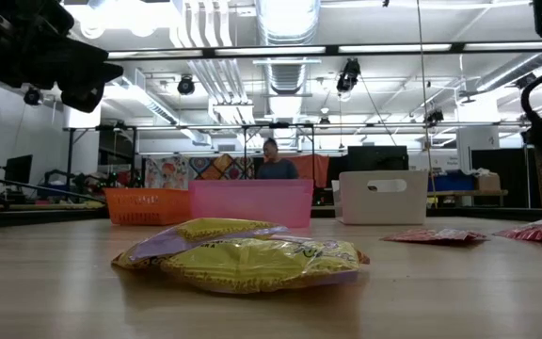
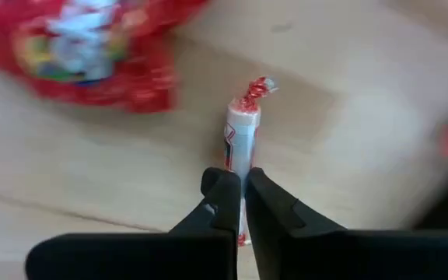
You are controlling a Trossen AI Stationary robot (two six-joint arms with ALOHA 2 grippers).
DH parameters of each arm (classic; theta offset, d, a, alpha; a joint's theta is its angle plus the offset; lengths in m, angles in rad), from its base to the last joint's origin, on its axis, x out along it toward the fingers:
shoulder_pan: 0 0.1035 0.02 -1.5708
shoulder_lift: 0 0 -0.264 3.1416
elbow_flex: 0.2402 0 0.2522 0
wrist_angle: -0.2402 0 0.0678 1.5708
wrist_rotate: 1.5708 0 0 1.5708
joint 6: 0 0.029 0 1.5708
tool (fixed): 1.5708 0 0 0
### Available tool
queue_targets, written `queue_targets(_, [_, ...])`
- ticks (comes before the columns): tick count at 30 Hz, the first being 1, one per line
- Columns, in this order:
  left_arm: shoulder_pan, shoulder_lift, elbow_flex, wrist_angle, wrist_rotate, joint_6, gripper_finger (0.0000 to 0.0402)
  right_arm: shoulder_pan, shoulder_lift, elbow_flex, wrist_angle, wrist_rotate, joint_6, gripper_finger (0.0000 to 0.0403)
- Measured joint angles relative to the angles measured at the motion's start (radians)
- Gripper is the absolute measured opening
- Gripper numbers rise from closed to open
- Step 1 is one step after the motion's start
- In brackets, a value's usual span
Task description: Organize candy in baskets
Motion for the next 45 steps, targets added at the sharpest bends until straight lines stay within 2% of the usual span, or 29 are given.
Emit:
queue_targets(5, [0.0, 0.0, 0.0, -0.008, 0.0, 0.0, 0.0128, -0.008, -0.072, 0.074, -0.133, 0.008, 0.012, 0.0011])
queue_targets(9, [0.0, 0.0, 0.0, -0.008, 0.0, 0.0, 0.0128, -0.014, -0.124, 0.169, -0.251, 0.102, 0.049, 0.0011])
queue_targets(12, [0.0, 0.0, 0.0, -0.007, 0.0, 0.0, 0.0128, -0.024, -0.149, 0.257, -0.35, 0.243, 0.068, 0.0011])
queue_targets(15, [0.0, 0.0, 0.0, -0.006, 0.0, 0.012, 0.0128, -0.051, -0.163, 0.353, -0.358, 0.45, 0.048, 0.0012])
queue_targets(19, [0.0, 0.0, 0.0, -0.004, 0.0, 0.026, 0.0128, -0.124, -0.157, 0.473, -0.316, 0.688, -0.129, 0.0012])
queue_targets(21, [0.0, 0.0, 0.0, -0.003, 0.0, 0.026, 0.0128, -0.179, -0.145, 0.52, -0.276, 0.745, -0.261, 0.0012])
queue_targets(24, [0.0, 0.0, 0.0, -0.003, 0.0, 0.025, 0.0128, -0.291, -0.121, 0.574, -0.187, 0.746, -0.488, 0.0012])
queue_targets(27, [0.0, 0.0, 0.0, -0.003, 0.0, 0.025, 0.0128, -0.425, -0.089, 0.615, -0.133, 0.697, -0.711, 0.0012])
queue_targets(36, [0.0, 0.0, 0.0, -0.006, 0.0, 0.017, 0.0128, -0.796, 0.026, 0.645, -0.151, 0.516, -1.386, 0.0012])
queue_targets(39, [0.0, 0.001, 0.0, -0.007, 0.0, 0.016, 0.0128, -0.871, 0.057, 0.644, -0.161, 0.49, -1.639, 0.0012])
queue_targets(45, [0.0, 0.001, 0.0, -0.005, -0.01, 0.026, 0.0128, -0.964, 0.123, 0.644, -0.143, 0.494, -2.01, 0.0012])
